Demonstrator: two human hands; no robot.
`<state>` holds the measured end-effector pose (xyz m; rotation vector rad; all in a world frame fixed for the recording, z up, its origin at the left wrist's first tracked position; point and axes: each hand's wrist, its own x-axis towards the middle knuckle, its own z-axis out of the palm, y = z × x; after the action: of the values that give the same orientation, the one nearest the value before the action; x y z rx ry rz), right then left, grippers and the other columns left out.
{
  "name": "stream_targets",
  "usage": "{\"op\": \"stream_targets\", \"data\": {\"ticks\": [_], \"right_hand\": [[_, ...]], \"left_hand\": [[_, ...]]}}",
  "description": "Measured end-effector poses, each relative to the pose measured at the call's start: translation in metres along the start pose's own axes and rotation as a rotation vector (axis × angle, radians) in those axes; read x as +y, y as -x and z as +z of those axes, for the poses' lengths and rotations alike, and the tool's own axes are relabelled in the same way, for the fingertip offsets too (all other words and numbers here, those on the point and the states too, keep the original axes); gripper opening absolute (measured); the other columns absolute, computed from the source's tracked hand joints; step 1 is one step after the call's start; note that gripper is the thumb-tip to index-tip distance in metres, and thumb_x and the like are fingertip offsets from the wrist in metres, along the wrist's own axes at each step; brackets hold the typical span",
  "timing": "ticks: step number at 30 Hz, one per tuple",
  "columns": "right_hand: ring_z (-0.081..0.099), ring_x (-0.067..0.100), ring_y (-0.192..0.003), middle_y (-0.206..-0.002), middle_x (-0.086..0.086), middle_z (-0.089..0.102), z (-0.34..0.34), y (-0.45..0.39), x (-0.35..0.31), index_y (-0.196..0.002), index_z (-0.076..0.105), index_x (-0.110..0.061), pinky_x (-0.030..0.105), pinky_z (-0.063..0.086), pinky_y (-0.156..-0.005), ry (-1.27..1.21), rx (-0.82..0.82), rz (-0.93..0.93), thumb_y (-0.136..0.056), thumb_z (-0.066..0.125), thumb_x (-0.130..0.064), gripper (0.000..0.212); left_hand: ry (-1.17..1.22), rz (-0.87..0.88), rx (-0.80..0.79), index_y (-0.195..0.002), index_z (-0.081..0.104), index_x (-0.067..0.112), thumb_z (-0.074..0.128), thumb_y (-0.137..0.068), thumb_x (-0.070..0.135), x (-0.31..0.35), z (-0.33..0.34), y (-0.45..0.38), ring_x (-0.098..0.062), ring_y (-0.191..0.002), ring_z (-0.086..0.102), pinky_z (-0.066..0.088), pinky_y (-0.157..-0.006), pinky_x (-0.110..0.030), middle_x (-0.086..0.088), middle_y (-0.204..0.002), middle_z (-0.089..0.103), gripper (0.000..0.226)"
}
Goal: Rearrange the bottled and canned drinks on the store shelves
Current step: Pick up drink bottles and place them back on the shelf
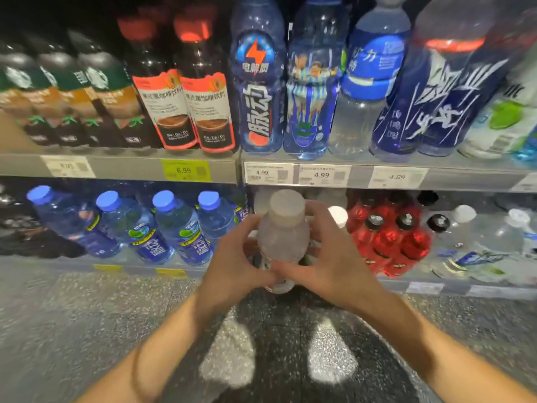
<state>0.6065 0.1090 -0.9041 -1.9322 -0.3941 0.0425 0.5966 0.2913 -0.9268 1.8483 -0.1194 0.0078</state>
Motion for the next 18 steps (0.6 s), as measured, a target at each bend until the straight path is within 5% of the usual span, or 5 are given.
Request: {"op": "stream_targets", "data": {"ticks": [3,5,8,11,18], "right_hand": [[0.062,0.002,-0.107,-0.116,-0.015,0.063,0.018,-0.002,0.024,-0.126,0.049,-0.031,0.036,0.057,-0.084,0.027,0.108,-0.041,-0.068,0.091,-0.019,0.073],[0.06,0.004,-0.108,-0.118,-0.011,0.06,0.026,-0.006,0.035,-0.124,0.048,-0.038,0.04,0.056,-0.085,0.026,0.135,-0.079,-0.068,0.088,-0.023,0.07],[0.061,0.009,-0.111,-0.122,-0.006,0.061,0.03,-0.016,0.045,-0.13,0.05,-0.033,0.043,0.056,-0.085,0.032,0.116,-0.082,-0.066,0.081,-0.029,0.072],[0.062,0.008,-0.112,-0.122,-0.01,0.063,0.03,-0.025,0.05,-0.133,0.054,-0.027,0.041,0.057,-0.085,0.051,0.116,-0.102,-0.068,0.085,-0.028,0.072],[0.068,0.005,-0.095,-0.106,-0.014,0.071,0.034,-0.03,0.068,-0.127,0.06,-0.027,0.034,0.06,-0.071,0.089,0.124,-0.057,-0.063,0.092,-0.022,0.071]], "left_hand": [[-0.022,0.017,0.023,-0.123,0.06,0.024,0.085,-0.056,0.007,-0.024,0.007,-0.005,-0.016,-0.102,0.072,0.057,-0.093,-0.047,0.006,-0.109,0.074,0.073],[-0.02,0.051,0.046,-0.121,0.061,0.022,0.083,-0.056,0.007,-0.035,0.01,-0.009,-0.012,-0.098,0.07,0.057,-0.088,-0.039,0.008,-0.107,0.073,0.071],[-0.021,0.101,0.042,-0.119,0.062,0.011,0.082,-0.059,-0.009,-0.05,0.013,-0.018,-0.01,-0.089,0.065,0.057,-0.076,-0.035,0.008,-0.101,0.069,0.066],[0.001,0.138,0.055,-0.119,0.061,0.006,0.081,-0.067,-0.016,-0.063,0.014,-0.024,-0.008,-0.092,0.064,0.053,-0.078,-0.025,0.005,-0.104,0.069,0.06],[0.002,0.108,0.035,-0.124,0.062,0.011,0.09,-0.068,0.002,-0.085,0.016,-0.027,-0.01,-0.097,0.068,0.055,-0.085,-0.027,0.003,-0.109,0.072,0.063]]}}
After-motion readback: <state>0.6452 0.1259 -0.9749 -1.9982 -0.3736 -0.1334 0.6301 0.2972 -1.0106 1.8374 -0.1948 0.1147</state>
